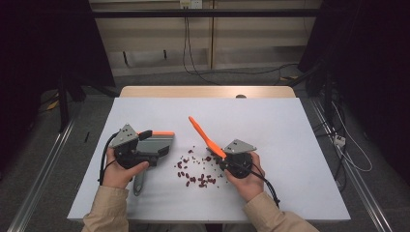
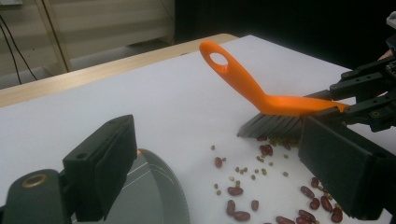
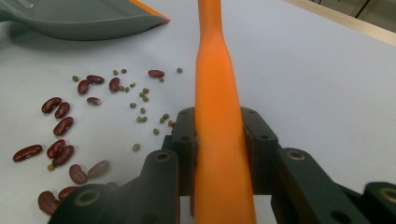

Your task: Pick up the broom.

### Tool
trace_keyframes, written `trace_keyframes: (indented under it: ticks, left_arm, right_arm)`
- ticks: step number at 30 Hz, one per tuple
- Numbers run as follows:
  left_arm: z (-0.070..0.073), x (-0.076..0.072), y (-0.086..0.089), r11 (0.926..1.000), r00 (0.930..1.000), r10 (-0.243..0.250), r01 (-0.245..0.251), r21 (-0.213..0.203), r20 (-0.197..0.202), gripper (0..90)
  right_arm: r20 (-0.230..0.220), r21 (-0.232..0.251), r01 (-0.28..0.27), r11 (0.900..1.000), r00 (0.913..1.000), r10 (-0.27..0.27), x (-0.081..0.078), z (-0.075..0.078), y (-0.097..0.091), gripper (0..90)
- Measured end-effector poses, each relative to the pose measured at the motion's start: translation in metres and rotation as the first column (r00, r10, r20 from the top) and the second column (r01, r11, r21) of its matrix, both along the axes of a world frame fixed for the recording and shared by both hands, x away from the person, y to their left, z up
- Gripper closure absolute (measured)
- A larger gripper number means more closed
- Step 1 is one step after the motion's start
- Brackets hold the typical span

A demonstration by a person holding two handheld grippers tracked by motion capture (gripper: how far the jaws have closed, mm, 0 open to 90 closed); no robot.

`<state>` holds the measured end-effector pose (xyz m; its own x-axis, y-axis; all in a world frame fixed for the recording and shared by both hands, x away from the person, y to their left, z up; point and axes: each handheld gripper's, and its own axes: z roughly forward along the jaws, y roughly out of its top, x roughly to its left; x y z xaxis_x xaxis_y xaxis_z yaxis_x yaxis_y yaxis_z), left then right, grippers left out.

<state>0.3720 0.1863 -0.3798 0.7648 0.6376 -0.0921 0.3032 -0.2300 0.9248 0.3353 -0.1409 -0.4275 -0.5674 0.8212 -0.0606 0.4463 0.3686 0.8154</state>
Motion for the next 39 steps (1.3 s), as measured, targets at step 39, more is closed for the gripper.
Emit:
trace_keyframes:
  ticks: [39]
  left_arm:
    - [-0.011,-0.001,0.015,0.9991,0.9990,0.009,-0.011,-0.041,-0.043,7.0]
  right_arm:
    - [0.041,0.127,-0.189,0.9737,0.9819,0.185,0.054,0.020,-0.014,71.5]
